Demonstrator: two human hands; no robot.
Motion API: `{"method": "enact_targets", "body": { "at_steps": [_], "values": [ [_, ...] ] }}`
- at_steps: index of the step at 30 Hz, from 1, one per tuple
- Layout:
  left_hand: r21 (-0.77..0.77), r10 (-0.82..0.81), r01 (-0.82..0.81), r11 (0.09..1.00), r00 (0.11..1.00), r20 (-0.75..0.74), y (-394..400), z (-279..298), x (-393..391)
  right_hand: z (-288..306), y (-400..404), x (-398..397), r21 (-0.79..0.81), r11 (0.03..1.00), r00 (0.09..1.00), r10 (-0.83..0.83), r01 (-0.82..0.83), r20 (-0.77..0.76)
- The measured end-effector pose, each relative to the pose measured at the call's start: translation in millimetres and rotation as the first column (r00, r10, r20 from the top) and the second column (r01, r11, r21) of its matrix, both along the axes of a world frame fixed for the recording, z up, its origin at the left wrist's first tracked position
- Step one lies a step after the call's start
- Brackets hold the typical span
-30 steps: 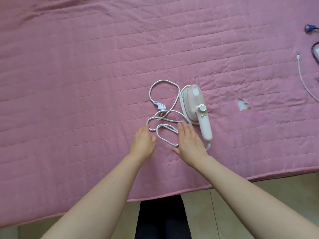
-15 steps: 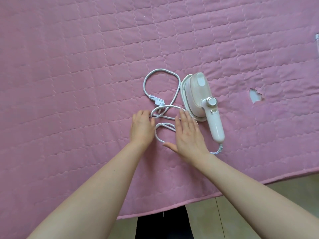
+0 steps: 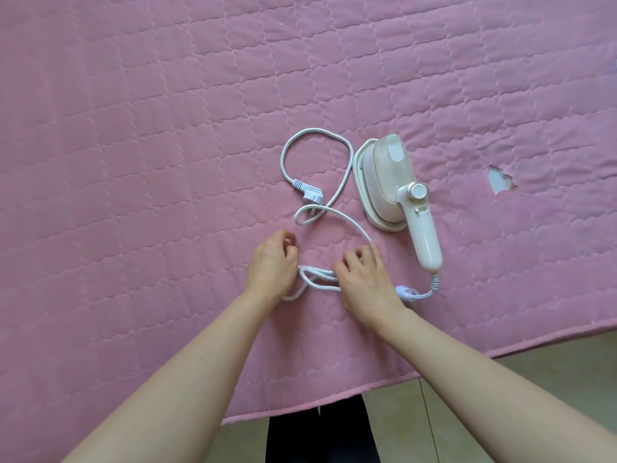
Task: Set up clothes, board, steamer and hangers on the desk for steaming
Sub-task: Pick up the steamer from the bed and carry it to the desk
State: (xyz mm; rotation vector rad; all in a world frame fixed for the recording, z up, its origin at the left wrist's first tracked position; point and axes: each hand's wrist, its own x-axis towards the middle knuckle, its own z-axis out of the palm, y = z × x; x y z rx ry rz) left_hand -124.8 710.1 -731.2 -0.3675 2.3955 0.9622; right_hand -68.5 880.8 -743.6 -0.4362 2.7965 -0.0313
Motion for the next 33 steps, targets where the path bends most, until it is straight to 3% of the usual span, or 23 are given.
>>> {"method": "enact_targets", "body": {
  "at_steps": [5,12,16,22,27,33],
  "values": [
    [0.184,0.114,-0.107,0.977,0.993,-0.028,9.3,12.6,-16.8,5.4,5.5,11.1,-0.182,0.983,0.997,0.002,-0.016,-0.079],
    [0.339,0.158,-0.146,0.929,0.987,-0.006,10.5,11.9,-41.3,34.8,13.3,-7.0,-0.405,0.885,0.973,-0.204,0.232,0.112],
    [0.450,0.172,-0.202,0.870,0.979,0.107,4.4,28.7,-32.4,39.7,19.4,-18.5,-0.395,0.893,0.975,-0.214,0.218,0.054],
    [0.588,0.030,-0.183,0.788,0.965,0.261,-13.7,62.6,-29.4,43.7,22.9,-30.0,-0.433,0.882,0.983,-0.157,0.185,0.099],
    [0.659,0.081,-0.280,0.698,0.946,0.315,-18.5,87.4,-29.6,70.1,14.0,-25.0,-0.537,0.785,0.951,-0.247,0.310,0.188],
    [0.602,0.322,-0.536,0.592,0.842,0.433,-1.7,86.9,-18.8,93.4,1.4,-17.7,-0.572,0.465,0.737,-0.457,0.676,0.499]
  ]
}}
